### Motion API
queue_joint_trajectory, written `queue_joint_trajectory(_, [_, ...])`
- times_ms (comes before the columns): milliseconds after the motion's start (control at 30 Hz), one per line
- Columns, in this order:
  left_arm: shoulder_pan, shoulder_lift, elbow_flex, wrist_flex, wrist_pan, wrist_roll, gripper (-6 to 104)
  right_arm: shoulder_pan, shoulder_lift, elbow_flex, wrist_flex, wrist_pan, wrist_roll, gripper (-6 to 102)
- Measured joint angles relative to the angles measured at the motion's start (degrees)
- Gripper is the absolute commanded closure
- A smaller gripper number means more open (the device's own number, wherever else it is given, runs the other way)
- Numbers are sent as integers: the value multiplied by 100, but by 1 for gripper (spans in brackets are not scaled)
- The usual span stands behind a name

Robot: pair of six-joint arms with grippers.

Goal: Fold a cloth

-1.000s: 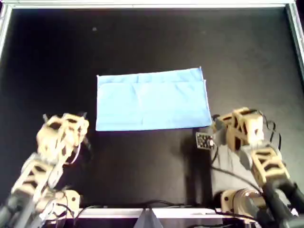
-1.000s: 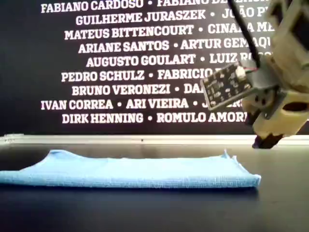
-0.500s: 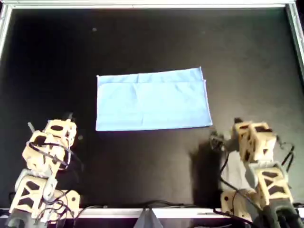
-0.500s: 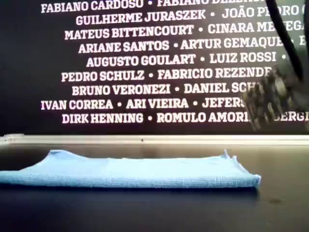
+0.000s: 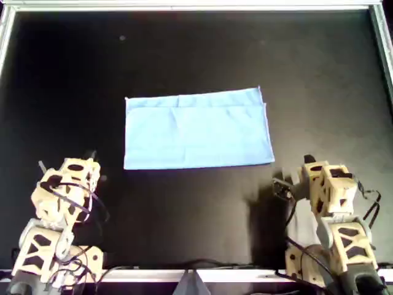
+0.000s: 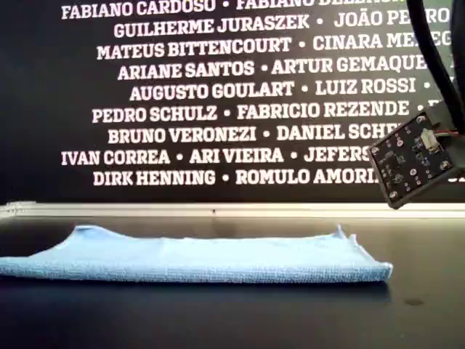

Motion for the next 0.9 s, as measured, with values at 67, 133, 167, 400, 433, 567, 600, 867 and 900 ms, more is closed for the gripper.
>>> queue_joint_trajectory(67, [0, 0, 0, 0, 9, 0, 50, 0, 9, 0, 0, 0, 0, 18])
queue_joint_trajectory(133, [0, 0, 0, 0, 9, 0, 50, 176, -26, 0, 0, 70, 0, 14])
queue_joint_trajectory(167, [0, 0, 0, 0, 9, 0, 50, 334, -44, 0, 0, 26, 0, 12])
queue_joint_trajectory(400, [0, 0, 0, 0, 18, 0, 50, 1213, -896, 9, 0, -220, 26, 9])
queue_joint_trajectory(433, [0, 0, 0, 0, 18, 0, 50, 1257, -1204, 0, 0, -264, 53, 9])
queue_joint_trajectory(567, [0, 0, 0, 0, 26, 0, 50, 1292, -2698, -721, 0, -325, 35, 8])
queue_joint_trajectory(600, [0, 0, 0, 0, 26, 0, 50, 1301, -3120, -1037, 0, -343, 105, 8])
queue_joint_trajectory(867, [0, -387, 0, 0, 35, 0, 50, 1380, -4544, -2285, 0, -387, 589, 8])
queue_joint_trajectory(900, [0, -457, 0, 0, 35, 0, 50, 1406, -4544, -2355, 0, -387, 598, 8])
